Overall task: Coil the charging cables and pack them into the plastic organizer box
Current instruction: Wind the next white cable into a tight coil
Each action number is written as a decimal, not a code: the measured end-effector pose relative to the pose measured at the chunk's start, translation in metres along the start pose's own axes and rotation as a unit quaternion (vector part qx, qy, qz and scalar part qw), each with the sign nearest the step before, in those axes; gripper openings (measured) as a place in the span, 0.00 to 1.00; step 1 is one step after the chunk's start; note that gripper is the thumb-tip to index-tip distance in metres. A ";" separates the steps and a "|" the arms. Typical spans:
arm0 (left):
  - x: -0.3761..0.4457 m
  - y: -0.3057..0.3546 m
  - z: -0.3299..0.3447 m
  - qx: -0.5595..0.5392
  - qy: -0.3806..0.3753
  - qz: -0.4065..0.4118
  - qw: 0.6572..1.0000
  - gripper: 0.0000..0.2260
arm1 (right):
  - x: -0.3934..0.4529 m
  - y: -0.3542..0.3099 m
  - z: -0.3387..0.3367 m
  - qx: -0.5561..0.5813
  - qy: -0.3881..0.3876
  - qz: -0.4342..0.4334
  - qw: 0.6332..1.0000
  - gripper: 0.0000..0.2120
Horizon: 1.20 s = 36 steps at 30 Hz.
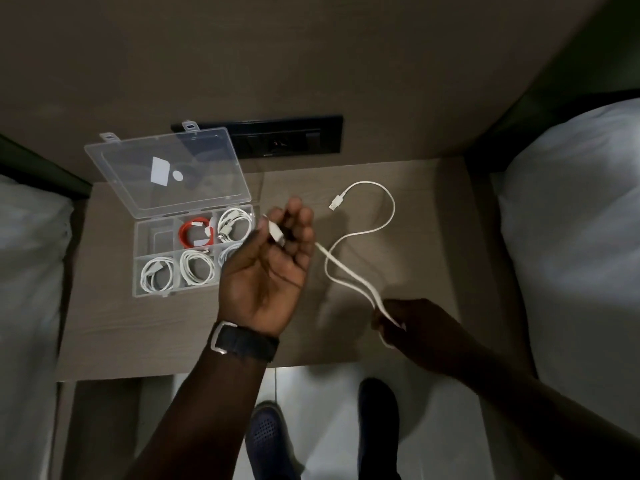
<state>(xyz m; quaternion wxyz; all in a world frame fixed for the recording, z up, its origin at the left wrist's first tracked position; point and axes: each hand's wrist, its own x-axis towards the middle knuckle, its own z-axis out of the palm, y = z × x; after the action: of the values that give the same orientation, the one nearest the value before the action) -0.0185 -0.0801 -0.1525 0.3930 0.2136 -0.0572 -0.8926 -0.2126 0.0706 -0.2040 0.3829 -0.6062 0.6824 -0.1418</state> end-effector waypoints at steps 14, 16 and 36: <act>0.000 -0.022 -0.031 0.452 0.159 0.132 0.867 0.06 | -0.049 -0.069 -0.027 0.266 -0.001 -0.181 0.947 0.04; -0.006 -0.030 -0.033 0.561 0.123 0.110 0.811 0.05 | -0.047 -0.074 -0.034 0.466 -0.024 -0.096 0.879 0.07; -0.049 -0.042 0.005 0.205 0.014 -0.103 0.973 0.11 | 0.059 -0.023 -0.059 0.062 0.205 0.024 0.977 0.07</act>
<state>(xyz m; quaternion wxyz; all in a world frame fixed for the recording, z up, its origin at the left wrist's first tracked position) -0.0200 -0.0161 -0.1429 0.2473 0.3069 -0.2113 -0.8944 -0.2356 -0.0055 -0.1704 0.2749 -0.5229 0.7508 -0.2954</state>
